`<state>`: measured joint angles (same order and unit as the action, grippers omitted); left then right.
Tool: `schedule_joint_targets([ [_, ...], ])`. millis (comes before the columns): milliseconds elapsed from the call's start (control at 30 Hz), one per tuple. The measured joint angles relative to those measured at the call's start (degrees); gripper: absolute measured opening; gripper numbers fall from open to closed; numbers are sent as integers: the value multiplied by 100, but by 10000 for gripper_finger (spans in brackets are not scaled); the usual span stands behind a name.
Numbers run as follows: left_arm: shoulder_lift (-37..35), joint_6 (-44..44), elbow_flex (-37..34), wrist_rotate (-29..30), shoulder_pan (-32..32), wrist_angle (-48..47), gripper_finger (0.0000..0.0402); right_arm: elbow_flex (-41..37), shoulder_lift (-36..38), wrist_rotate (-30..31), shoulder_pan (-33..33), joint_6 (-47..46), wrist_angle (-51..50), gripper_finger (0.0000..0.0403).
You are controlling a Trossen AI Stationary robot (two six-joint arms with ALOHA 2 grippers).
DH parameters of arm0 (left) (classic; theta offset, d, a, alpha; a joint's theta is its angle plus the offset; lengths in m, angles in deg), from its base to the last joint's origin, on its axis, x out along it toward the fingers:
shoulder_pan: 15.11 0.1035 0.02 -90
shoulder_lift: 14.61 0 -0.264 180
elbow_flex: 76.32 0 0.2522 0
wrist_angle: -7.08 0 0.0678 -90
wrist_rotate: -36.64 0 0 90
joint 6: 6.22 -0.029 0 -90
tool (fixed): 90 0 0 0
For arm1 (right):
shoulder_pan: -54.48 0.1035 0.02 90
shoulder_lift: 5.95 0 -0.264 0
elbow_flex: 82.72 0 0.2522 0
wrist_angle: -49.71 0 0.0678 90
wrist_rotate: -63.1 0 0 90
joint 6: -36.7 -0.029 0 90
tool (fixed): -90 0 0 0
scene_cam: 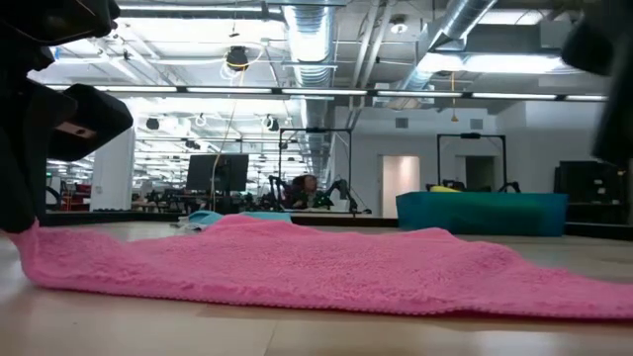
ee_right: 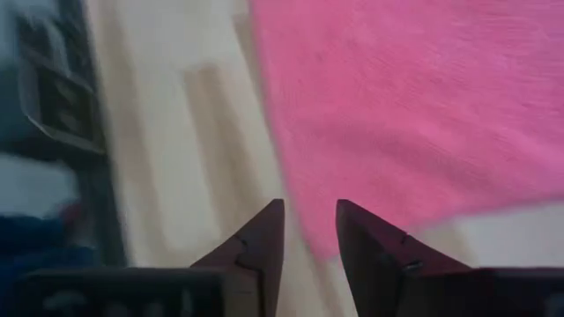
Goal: Fold microfiber towels
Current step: Fold the pink microfiber towel
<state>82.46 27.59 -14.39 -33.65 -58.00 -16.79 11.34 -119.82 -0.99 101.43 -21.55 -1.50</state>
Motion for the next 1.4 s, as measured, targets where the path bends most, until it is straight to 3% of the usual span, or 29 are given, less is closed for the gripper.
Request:
schedule_joint_targets([
  [167,0,-29,0,2,-1,-9,0,-215,-190,13,71,6,63,128],
  [400,-2,-29,2,-3,-2,-32,0,-296,-472,-247,-4,706,958,138],
  [767,-7,-22,4,-1,-2,-120,0,-294,-681,-631,-132,1075,820,144],
  [867,-7,-22,7,-1,-2,-120,0,-291,-688,-777,-134,982,741,122],
  [1033,-9,50,11,-130,-2,-94,0,-287,-658,-1188,-200,688,651,19],
  [1400,-17,1172,592,-1004,-285,-336,0,248,-566,-1877,58,232,639,8],
])
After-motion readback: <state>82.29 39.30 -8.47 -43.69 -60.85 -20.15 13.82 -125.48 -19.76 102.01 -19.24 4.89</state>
